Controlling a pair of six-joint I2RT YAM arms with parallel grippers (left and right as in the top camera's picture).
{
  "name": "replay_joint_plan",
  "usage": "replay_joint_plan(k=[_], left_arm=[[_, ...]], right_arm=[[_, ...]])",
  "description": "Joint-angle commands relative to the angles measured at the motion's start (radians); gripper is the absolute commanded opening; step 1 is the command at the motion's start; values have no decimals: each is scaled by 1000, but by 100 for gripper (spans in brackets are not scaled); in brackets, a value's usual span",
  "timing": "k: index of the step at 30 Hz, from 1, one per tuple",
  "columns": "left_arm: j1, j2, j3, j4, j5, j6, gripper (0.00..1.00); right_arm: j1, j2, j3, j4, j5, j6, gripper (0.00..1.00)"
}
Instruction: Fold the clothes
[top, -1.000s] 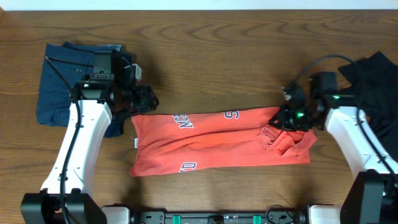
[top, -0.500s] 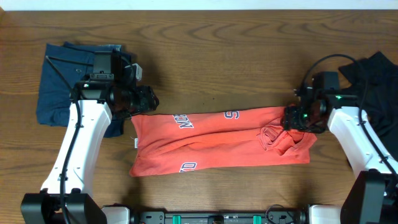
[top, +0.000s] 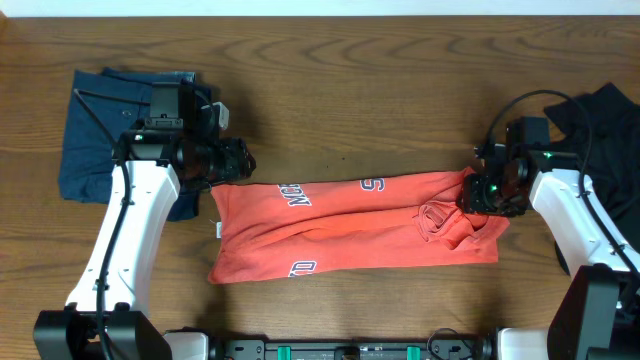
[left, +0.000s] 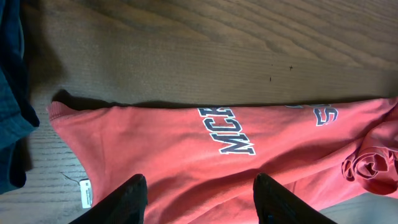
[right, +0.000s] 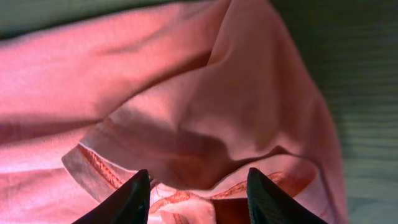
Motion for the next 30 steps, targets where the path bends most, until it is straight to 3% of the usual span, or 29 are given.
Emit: replay_joint_plan(k=[1, 3, 6, 7, 21, 30], left_arm=[[3, -13, 13, 0, 5, 25, 57], [3, -13, 13, 0, 5, 25, 57], [3, -13, 13, 1, 5, 25, 57], [3, -13, 13, 1, 5, 25, 57], [3, -13, 13, 5, 5, 25, 57], [3, -13, 13, 16, 5, 25, 57]], right_arm=[[-2, 24, -3, -14, -24, -11, 49], [-2, 32, -5, -23, -24, -10, 37], [-2, 33, -5, -19, -29, -6, 6], [-2, 33, -5, -16, -39, -6, 1], [50, -15, 61, -9, -310, -7, 1], [217, -14, 61, 43, -205, 80, 1]])
